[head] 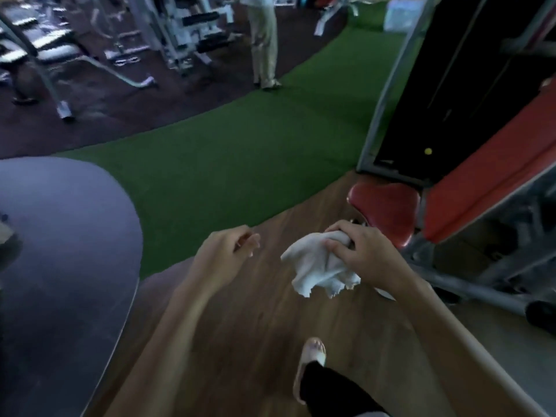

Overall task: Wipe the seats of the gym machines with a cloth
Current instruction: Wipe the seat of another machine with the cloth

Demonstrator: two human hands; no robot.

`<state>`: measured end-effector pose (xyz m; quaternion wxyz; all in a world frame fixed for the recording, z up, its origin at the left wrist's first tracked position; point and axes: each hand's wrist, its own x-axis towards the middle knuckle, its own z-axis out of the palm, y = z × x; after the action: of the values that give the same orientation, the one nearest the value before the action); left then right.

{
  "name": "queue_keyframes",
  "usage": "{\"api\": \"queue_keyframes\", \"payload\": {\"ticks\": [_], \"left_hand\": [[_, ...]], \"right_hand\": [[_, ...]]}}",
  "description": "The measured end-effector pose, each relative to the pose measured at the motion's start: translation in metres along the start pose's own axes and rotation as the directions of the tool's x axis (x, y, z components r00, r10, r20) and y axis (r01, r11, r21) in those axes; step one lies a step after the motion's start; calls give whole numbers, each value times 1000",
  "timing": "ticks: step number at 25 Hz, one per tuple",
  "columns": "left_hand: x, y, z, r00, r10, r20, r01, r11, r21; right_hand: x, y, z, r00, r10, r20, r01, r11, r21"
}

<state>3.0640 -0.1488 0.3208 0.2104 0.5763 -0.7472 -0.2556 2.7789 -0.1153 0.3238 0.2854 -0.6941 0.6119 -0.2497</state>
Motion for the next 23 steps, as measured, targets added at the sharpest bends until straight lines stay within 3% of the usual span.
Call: {"api": "queue_keyframes", "payload": {"ticks": [11, 17, 23], "left_hand": [[299, 32, 61, 911, 249, 330, -228, 968, -102], [434, 51, 119, 805, 337, 489, -293, 941, -167], [565, 33, 220, 625, 388, 677, -357, 914, -195]], "right_hand": [[153, 101, -59, 904, 346, -252, -340, 938, 70], [200, 159, -73, 754, 538, -377, -516, 840, 165], [255, 221, -36, 537, 732, -418, -666, 673, 322]]}}
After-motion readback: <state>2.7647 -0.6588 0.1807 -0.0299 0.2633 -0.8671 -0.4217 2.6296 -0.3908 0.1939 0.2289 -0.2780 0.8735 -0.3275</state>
